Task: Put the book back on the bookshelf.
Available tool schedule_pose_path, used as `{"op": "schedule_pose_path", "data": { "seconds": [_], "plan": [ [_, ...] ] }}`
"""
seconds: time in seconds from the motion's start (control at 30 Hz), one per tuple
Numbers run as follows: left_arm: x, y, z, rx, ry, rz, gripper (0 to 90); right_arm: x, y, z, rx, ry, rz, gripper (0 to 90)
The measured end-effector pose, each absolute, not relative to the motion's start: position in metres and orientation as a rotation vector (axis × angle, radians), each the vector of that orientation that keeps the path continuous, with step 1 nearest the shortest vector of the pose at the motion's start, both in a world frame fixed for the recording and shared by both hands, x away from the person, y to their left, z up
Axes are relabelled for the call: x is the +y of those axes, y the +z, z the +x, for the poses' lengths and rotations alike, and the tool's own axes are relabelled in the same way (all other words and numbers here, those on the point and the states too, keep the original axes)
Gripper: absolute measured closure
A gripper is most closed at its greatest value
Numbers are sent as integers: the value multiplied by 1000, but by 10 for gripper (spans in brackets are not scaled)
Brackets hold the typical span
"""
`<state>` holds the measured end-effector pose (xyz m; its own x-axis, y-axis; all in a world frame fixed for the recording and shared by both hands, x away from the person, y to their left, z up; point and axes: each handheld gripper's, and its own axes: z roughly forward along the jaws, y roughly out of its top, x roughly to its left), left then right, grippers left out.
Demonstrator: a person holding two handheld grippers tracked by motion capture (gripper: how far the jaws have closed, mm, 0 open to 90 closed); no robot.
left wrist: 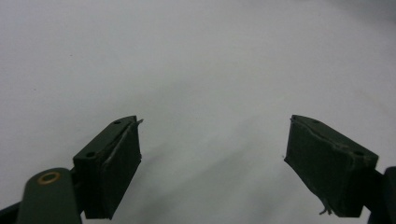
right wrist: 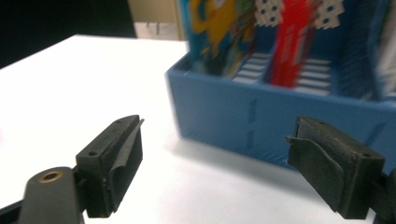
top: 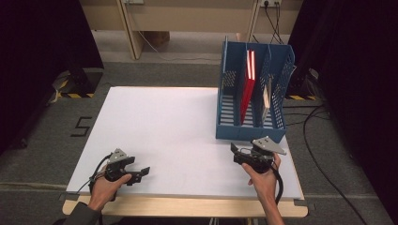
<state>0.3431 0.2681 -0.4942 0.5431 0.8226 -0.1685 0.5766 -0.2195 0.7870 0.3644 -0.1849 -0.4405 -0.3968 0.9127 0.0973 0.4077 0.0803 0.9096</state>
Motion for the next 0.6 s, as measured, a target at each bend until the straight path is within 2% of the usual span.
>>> {"op": "schedule_pose_path", "data": {
  "seconds": [0.6],
  "plan": [
    [267,-495,342,1131,374,1937,168,-167,-465,343,1974,1262,1319,165]
  ]
}}
